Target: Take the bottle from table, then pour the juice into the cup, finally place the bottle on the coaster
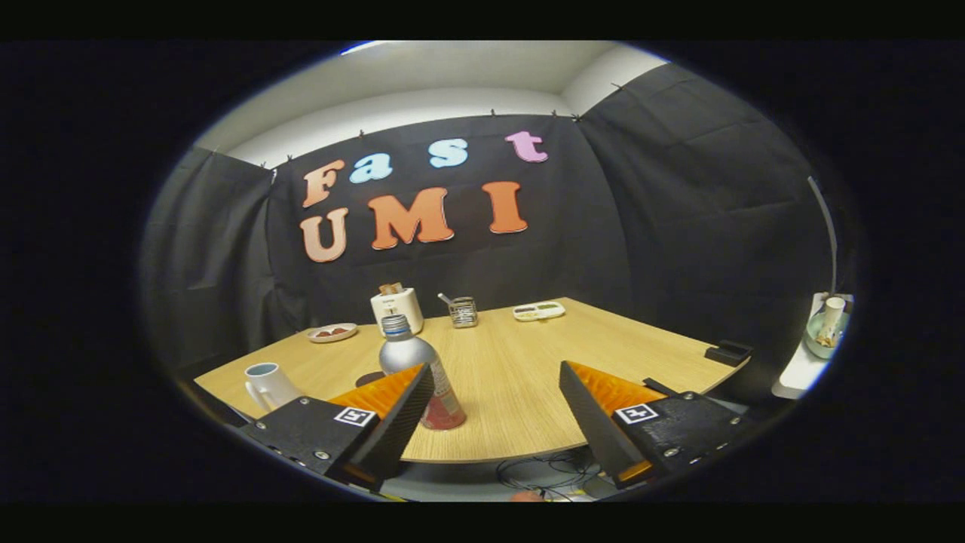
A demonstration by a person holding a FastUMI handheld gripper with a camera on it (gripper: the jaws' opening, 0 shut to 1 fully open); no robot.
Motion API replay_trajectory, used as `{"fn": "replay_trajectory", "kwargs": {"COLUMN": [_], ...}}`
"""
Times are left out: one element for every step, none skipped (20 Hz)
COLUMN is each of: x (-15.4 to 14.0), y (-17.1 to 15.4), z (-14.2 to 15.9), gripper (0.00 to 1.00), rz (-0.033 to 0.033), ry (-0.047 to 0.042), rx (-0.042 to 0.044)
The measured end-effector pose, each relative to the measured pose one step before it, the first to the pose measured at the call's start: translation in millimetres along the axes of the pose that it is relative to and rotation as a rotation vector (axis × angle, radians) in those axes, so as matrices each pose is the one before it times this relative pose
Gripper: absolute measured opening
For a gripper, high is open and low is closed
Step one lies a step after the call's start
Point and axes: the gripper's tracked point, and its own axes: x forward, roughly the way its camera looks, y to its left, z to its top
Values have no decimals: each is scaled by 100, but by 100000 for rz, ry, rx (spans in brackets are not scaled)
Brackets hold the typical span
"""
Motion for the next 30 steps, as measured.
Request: {"fn": "replay_trajectory", "kwargs": {"x": [-126, -260, -117, 265, 244, 343, 282, 373, 523, 700, 843, 800, 803, 804, 691, 682, 516, 476, 376, 379, 246, 345, 296, 207, 76, 192, -179, -58, -200, -91], "y": [552, 922, 568, 269, 324, 514, 809, 1025, 514, 71, 2, 63, 136, 175, 178, -191, -95, -34, 116, 212, 89, 94, 122, 118, -3, 2, -13, -127, -57, 44], "z": [-607, -838, -442, -292, -761, -677, -568, -315, -88, -162, -505, -394, -324, -229, -364, -249, -23, 18, -135, -137, -163, -222, -386, -255, 19, 205, -146, 128, 361, 401], "gripper": [99, 99, 100, 100, 100, 100, 100, 100, 100, 100, 100, 100, 100, 100, 100, 100, 100, 100, 100, 100, 98, 96, 92, 90, 85, 82, 79, 79, 79, 79], "rz": [1945, 3358, 1740, 385, 17, 253, 1327, 2459, 1349, 65, -117, 126, 436, 937, 737, -207, -144, 421, 404, 535, 185, 173, 339, 308, -314, -733, -746, -1872, -1624, -1691], "ry": [1830, 1286, -501, -1330, 281, 846, 1239, 839, -186, 155, 963, 1093, 655, 1214, 1118, 1216, 536, 135, 394, 705, 515, 875, 1406, 1308, 643, 186, 1058, 328, -363, -247], "rx": [-1100, -1516, -1864, -2230, -2506, -2090, -951, -839, -983, -1227, -1355, -1013, -426, 202, 431, 487, 476, 783, 1043, 835, 633, 235, 8, 232, -69, -285, -327, -228, -1100, -1809]}}
